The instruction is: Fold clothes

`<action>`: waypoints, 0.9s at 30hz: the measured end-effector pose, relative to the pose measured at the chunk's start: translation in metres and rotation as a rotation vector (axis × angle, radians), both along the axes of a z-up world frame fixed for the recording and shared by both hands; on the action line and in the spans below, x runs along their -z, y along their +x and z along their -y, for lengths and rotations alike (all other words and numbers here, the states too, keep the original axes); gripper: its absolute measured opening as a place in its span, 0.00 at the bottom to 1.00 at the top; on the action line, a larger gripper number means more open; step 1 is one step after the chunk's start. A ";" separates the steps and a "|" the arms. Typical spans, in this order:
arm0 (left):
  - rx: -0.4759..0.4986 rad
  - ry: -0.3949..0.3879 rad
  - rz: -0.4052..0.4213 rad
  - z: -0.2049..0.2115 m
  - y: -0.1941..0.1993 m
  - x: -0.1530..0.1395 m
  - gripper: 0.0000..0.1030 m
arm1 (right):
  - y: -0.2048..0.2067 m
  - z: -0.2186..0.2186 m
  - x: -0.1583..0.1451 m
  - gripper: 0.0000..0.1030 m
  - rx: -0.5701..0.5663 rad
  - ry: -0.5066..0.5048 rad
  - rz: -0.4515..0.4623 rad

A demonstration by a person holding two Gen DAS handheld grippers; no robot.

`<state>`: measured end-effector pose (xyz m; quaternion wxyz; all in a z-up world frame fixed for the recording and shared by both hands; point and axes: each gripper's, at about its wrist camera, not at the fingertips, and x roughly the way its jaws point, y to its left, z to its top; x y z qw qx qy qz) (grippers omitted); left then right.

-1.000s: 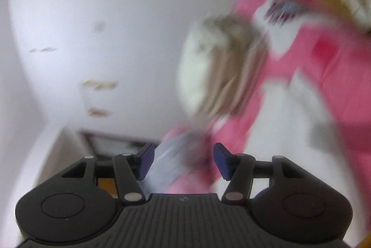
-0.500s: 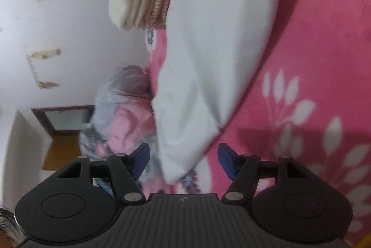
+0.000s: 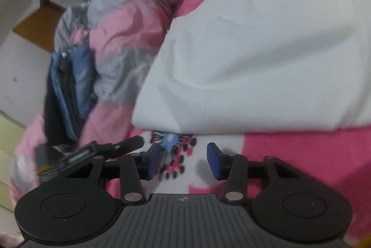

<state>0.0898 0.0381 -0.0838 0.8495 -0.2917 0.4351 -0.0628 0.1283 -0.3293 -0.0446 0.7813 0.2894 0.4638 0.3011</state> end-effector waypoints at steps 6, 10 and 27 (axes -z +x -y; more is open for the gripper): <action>0.022 0.018 0.013 0.000 -0.003 0.000 0.72 | 0.004 -0.032 0.011 0.18 0.007 -0.114 0.061; 0.010 0.005 0.008 -0.002 -0.004 0.000 0.72 | 0.001 -0.035 0.011 0.00 0.029 -0.140 0.094; -0.020 0.039 0.013 0.002 -0.012 -0.006 0.72 | -0.106 0.123 -0.069 0.00 0.466 -0.255 0.232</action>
